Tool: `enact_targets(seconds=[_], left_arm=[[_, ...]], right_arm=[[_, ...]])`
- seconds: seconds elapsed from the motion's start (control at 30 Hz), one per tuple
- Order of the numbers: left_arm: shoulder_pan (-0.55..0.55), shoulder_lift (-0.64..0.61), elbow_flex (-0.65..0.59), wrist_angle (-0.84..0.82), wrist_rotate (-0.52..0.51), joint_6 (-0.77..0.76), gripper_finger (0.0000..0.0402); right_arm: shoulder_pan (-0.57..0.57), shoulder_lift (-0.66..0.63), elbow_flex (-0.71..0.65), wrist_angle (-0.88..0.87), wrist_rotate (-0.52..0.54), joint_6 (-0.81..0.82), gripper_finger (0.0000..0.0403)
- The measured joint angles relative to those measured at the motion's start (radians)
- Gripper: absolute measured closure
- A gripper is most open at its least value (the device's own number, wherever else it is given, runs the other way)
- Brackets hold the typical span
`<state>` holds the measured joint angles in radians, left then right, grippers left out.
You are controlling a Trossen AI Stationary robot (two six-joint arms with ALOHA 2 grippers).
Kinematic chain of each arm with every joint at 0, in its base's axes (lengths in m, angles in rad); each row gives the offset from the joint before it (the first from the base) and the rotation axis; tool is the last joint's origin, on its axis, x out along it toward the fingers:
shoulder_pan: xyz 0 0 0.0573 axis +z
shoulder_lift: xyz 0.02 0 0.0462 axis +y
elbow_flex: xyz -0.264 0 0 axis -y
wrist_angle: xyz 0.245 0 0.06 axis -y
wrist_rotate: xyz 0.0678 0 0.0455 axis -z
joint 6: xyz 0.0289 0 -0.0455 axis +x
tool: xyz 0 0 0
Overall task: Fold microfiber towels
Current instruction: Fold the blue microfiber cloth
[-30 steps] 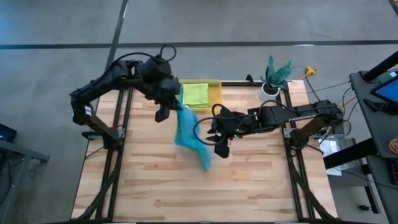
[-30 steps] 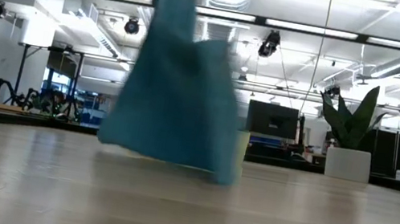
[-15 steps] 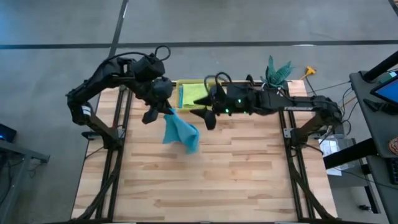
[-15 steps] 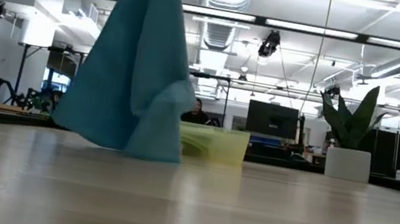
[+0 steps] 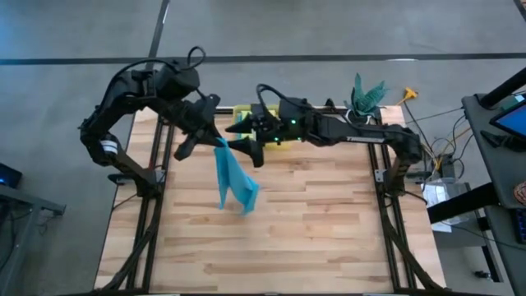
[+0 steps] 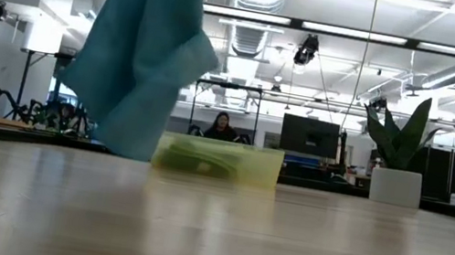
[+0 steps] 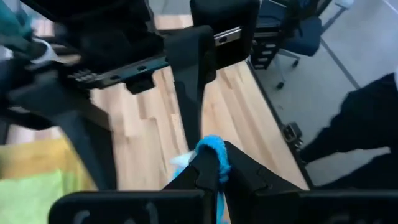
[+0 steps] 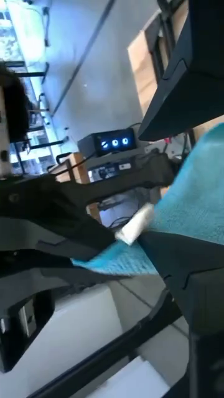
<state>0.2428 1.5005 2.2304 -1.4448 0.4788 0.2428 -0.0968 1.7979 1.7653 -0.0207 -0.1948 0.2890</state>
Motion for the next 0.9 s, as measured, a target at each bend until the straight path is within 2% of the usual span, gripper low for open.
enact_targets(seconds=[0.1,0.2,0.37,0.47,0.57,0.9], left_arm=[[0.000,0.000,-0.001,-0.037,0.025,-0.001,0.0401],[0.000,0.000,-0.001,-0.069,0.042,-0.005,0.0401],[0.000,0.000,0.019,-0.103,0.064,-0.108,0.0401],[-0.001,-0.002,0.019,-0.128,0.072,-0.189,0.0401],[-0.002,-0.002,0.014,-0.126,0.129,-0.285,0.0401],[-0.138,0.005,-0.014,-0.111,0.170,-0.490,0.0401]], right_arm=[[-0.004,0.039,0.081,-0.057,-0.004,-0.059,0.0160],[-0.009,0.068,0.157,-0.136,-0.063,-0.121,0.0163],[-0.013,0.113,0.236,-0.276,-0.217,-0.179,0.0168],[-0.015,0.131,0.260,-0.298,-0.323,-0.178,0.0168],[-0.019,0.153,0.280,-0.291,-0.411,-0.155,0.0168],[-0.019,0.188,0.315,-0.296,-0.447,-0.167,0.0168]])
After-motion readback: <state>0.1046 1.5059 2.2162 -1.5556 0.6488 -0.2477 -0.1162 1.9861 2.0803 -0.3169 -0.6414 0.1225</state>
